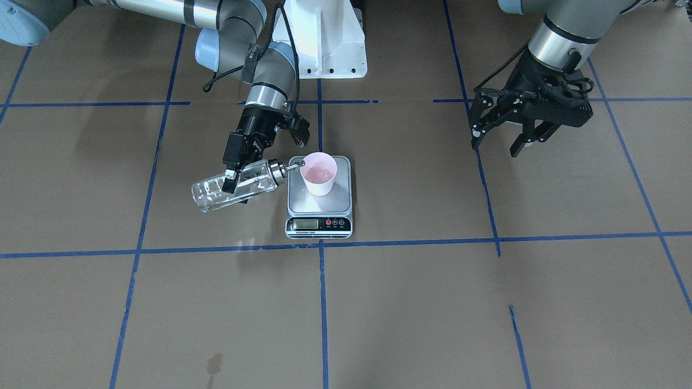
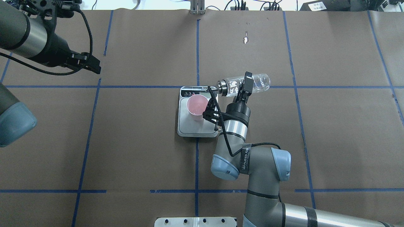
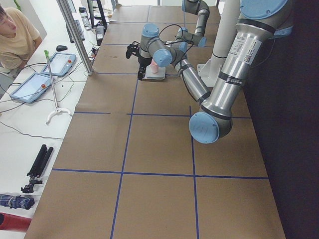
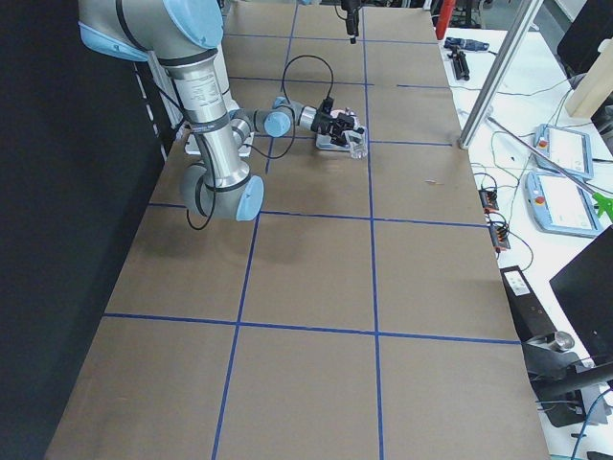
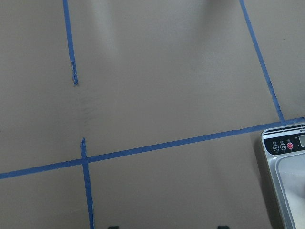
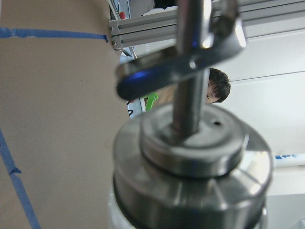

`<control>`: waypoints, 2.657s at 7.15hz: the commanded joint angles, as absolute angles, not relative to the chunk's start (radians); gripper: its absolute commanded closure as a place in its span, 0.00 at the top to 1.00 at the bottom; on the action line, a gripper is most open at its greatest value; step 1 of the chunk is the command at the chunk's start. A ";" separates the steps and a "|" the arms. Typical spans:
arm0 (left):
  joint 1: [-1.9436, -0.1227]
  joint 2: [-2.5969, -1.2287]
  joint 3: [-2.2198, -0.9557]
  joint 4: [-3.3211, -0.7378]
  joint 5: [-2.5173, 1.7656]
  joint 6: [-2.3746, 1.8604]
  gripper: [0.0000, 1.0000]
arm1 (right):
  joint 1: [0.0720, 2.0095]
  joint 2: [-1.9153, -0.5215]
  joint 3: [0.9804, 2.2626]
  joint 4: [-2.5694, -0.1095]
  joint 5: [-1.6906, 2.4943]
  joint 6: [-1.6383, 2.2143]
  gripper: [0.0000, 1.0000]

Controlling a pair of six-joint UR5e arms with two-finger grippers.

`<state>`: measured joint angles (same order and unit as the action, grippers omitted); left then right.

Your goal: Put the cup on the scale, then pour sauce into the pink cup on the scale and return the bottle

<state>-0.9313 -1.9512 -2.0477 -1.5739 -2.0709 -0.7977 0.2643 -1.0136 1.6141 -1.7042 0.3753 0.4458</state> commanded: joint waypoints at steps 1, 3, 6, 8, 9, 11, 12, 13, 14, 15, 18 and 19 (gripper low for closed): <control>-0.933 -1.951 -2.049 -1.574 -2.071 -0.798 0.75 | 0.259 -1.019 1.646 -1.678 0.469 0.620 0.00; -0.933 -1.953 -2.052 -1.574 -2.069 -0.799 0.76 | 0.265 -1.020 1.800 -1.678 0.664 0.655 0.00; -0.934 -1.951 -2.054 -1.574 -2.069 -0.799 0.76 | 0.279 -1.099 1.807 -1.372 0.759 0.851 0.00; -0.933 -1.953 -2.054 -1.574 -2.069 -0.799 0.76 | 0.325 -1.126 1.804 -1.267 0.844 0.877 0.00; -0.933 -1.951 -2.054 -1.574 -2.069 -0.799 0.76 | 0.345 -1.134 1.810 -1.266 0.879 0.914 0.00; -0.934 -1.954 -2.056 -1.574 -2.069 -0.799 0.76 | 0.385 -1.190 1.834 -1.266 0.948 1.061 0.00; -0.934 -1.957 -2.057 -1.574 -2.069 -0.801 0.76 | 0.393 -1.251 1.873 -1.264 0.977 1.074 0.00; -0.934 -1.960 -2.057 -1.574 -2.068 -0.801 0.76 | 0.419 -1.335 1.931 -1.246 1.027 1.078 0.00; -0.934 -1.963 -2.057 -1.574 -2.069 -0.801 0.76 | 0.420 -1.438 1.939 -1.104 1.051 1.122 0.00; -0.934 -1.963 -2.057 -1.574 -2.068 -0.804 0.76 | 0.419 -1.512 1.925 -0.930 1.084 1.231 0.00; -0.934 -1.951 -2.088 -1.572 -2.066 -0.859 0.76 | 0.416 -1.558 1.887 -0.900 1.016 1.259 0.00; -0.933 -1.959 -2.088 -1.571 -2.068 -0.861 0.76 | 0.411 -1.557 1.872 -0.897 0.971 1.272 0.00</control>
<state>-0.9337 -1.9575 -2.0804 -1.5724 -2.0672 -0.8491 0.4154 -1.5483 1.8893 -0.9043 1.0226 1.2591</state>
